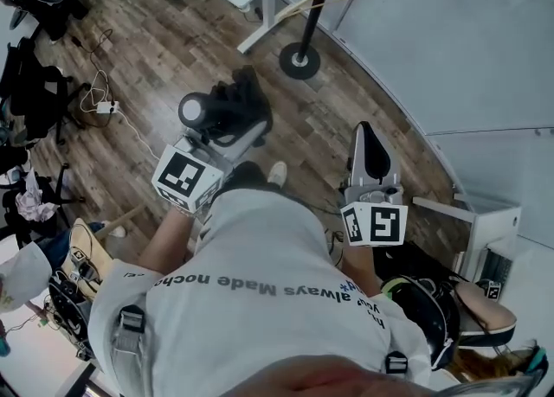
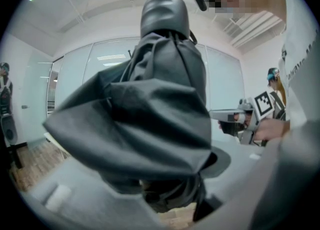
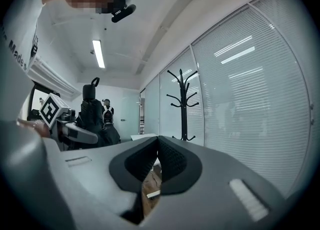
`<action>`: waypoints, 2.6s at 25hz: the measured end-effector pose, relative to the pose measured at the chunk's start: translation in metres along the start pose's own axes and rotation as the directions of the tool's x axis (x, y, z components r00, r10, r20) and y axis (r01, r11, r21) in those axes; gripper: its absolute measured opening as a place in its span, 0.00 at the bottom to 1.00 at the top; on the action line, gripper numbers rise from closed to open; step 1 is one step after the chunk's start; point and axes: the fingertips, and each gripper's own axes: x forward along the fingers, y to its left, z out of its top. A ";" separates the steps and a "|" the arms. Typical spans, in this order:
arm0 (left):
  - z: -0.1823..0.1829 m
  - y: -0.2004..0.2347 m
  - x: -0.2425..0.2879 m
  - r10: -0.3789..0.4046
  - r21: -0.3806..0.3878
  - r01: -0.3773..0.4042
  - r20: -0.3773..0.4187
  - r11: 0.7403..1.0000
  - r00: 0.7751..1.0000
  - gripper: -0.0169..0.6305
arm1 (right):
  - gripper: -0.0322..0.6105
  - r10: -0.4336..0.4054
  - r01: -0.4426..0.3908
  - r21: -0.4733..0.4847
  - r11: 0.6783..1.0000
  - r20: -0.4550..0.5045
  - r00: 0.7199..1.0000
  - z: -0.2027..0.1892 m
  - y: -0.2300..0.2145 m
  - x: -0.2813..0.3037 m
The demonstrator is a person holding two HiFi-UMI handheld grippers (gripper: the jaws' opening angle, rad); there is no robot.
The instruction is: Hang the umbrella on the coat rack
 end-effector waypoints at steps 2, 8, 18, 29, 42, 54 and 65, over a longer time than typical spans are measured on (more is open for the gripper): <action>0.002 0.008 0.013 -0.001 -0.004 0.001 -0.004 1.000 1.000 0.46 | 0.05 0.000 0.000 0.006 1.000 -0.005 1.000 -0.001 -0.009 0.011; 0.009 0.033 0.050 -0.002 -0.010 0.002 -0.011 1.000 1.000 0.46 | 0.05 0.007 -0.007 0.008 1.000 -0.017 1.000 -0.002 -0.032 0.047; 0.016 0.121 0.123 -0.035 -0.033 0.035 -0.013 0.999 0.999 0.46 | 0.05 -0.010 0.010 -0.009 1.000 -0.036 0.999 -0.002 -0.060 0.153; 0.031 0.272 0.231 -0.072 -0.051 0.070 -0.030 0.996 0.997 0.47 | 0.05 -0.015 0.014 -0.031 0.999 -0.045 0.999 0.009 -0.102 0.342; 0.059 0.379 0.316 -0.118 -0.034 0.117 -0.043 0.993 0.992 0.46 | 0.05 -0.057 0.056 -0.039 0.998 -0.045 0.997 0.025 -0.143 0.469; 0.064 0.402 0.377 -0.131 -0.020 0.130 -0.069 0.991 0.989 0.47 | 0.05 -0.064 0.063 -0.028 0.998 -0.042 0.997 0.020 -0.191 0.514; 0.091 0.389 0.413 -0.110 -0.007 0.110 -0.067 0.994 0.992 0.46 | 0.05 -0.040 0.039 -0.031 0.999 -0.014 0.999 0.036 -0.236 0.516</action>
